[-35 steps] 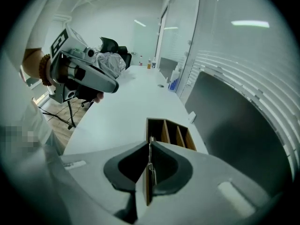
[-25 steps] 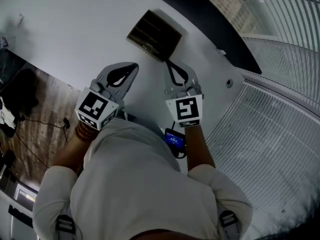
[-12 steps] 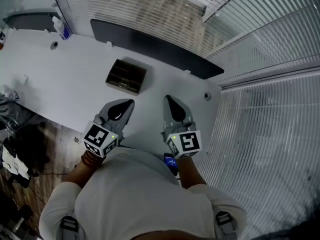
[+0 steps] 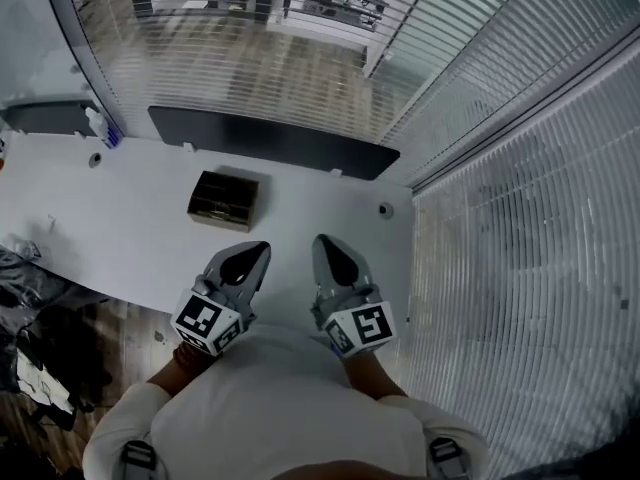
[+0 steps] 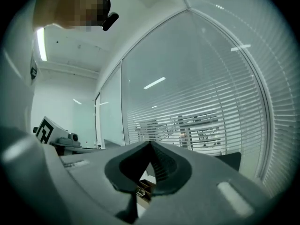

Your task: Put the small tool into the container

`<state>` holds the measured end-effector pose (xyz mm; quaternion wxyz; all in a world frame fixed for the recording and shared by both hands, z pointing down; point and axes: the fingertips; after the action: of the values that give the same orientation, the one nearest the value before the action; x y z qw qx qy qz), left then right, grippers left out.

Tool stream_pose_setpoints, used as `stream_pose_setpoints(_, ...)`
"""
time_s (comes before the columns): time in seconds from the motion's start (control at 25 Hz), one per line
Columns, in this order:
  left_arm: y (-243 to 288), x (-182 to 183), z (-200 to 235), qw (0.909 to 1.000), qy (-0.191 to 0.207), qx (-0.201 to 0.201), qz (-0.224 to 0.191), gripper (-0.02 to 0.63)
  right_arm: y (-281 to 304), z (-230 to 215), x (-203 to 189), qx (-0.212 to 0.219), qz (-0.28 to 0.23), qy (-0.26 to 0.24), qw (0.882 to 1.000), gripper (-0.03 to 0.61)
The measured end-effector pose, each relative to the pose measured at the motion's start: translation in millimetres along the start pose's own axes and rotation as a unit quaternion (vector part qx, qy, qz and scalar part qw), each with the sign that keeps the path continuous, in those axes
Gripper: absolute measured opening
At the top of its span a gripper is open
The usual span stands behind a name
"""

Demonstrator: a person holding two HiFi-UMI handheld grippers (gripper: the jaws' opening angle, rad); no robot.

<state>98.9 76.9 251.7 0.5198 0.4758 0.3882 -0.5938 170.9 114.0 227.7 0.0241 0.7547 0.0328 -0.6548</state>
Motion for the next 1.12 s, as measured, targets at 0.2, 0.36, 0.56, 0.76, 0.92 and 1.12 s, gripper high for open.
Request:
stream_pose_setpoints(0.2, 12.7, 0.6, -27.3, 0.9994, 0.033, -0.014, 0.003, 0.003, -29.8, -9.6, 9.3, -0.016, -0.018, 0.003, 1.000, 0.000)
stream_pose_setpoints(0.36, 24.1, 6.0, -45.9, 0.9989, 0.039, -0.027, -0.008, 0.003, -48.1, -12.1, 16.5, -0.010, -0.032, -0.003, 0.999, -0.001)
stream_pose_setpoints(0.56, 36.5, 21.0, -64.9, 0.9983, 0.038, -0.042, -0.016, 0.003, -60.0, -17.0, 23.5, -0.008, -0.039, -0.011, 0.999, -0.002)
stream_pose_setpoints(0.76, 45.4, 24.4, -77.5, 0.9974, 0.046, -0.052, -0.020, 0.003, -62.6, -23.0, 24.4, -0.008, -0.038, 0.003, 0.999, -0.002)
stream_pose_setpoints(0.92, 46.0, 25.1, -77.6, 0.9976, 0.044, -0.050, -0.019, 0.003, -60.8, -25.0, 23.9, -0.005, -0.037, 0.001, 0.999, -0.002)
stream_pose_setpoints(1.12, 43.8, 24.3, -73.2, 0.9980, 0.045, -0.040, -0.017, 0.003, -58.7, -25.1, 27.7, 0.002, -0.039, -0.005, 0.999, -0.002)
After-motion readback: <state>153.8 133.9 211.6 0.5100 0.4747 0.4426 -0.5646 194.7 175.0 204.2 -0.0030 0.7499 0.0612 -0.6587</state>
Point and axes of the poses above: the fingertips, and each gripper's own axes: y forward along the fingers, z to its left, x out of its top, and after that the axes turned 1 degree about x, right-handed
